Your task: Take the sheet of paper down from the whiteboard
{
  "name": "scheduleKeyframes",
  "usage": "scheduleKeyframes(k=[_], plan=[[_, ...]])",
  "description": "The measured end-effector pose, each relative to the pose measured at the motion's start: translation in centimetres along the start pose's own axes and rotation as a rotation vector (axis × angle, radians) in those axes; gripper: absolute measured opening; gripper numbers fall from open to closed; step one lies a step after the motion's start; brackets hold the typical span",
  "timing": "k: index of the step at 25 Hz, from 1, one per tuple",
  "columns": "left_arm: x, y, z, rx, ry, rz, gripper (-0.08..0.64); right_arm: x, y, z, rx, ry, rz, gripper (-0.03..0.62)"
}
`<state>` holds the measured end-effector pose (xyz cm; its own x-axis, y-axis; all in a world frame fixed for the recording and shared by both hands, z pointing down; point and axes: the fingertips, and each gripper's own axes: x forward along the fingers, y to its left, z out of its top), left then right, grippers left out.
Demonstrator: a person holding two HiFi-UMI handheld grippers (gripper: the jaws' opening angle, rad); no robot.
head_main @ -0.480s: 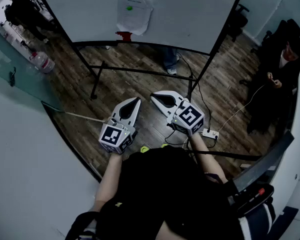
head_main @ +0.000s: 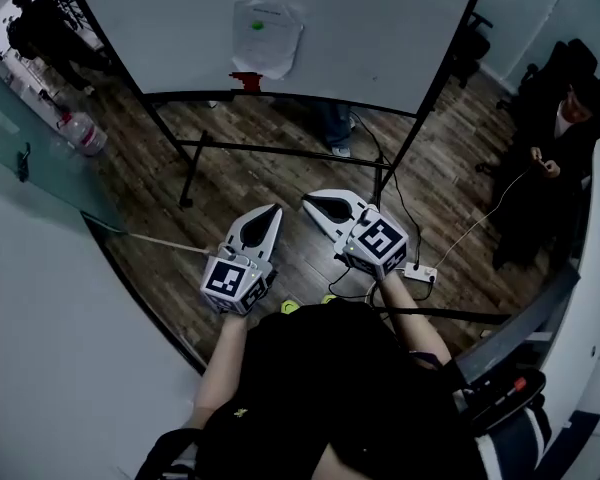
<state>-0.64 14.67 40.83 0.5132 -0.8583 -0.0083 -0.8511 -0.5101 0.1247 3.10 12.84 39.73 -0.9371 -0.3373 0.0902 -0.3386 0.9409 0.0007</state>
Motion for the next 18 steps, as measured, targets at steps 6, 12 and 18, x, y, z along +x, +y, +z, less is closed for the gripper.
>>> scheduleKeyframes(k=[6,12,18], plan=[[0.0,0.3,-0.1,0.004,-0.003,-0.01,0.028,0.4,0.1,-0.3,-0.017,0.016,-0.015,-0.005],[-0.4,0.6,0.1,-0.012,0.016,0.0,0.028,0.9,0.6,-0.4,-0.017,0.021,-0.032,-0.005],[-1.2,1.2,-0.5,0.004,0.003,-0.027,0.028,1.5,1.0,-0.4,-0.022,0.018,-0.073,-0.005]])
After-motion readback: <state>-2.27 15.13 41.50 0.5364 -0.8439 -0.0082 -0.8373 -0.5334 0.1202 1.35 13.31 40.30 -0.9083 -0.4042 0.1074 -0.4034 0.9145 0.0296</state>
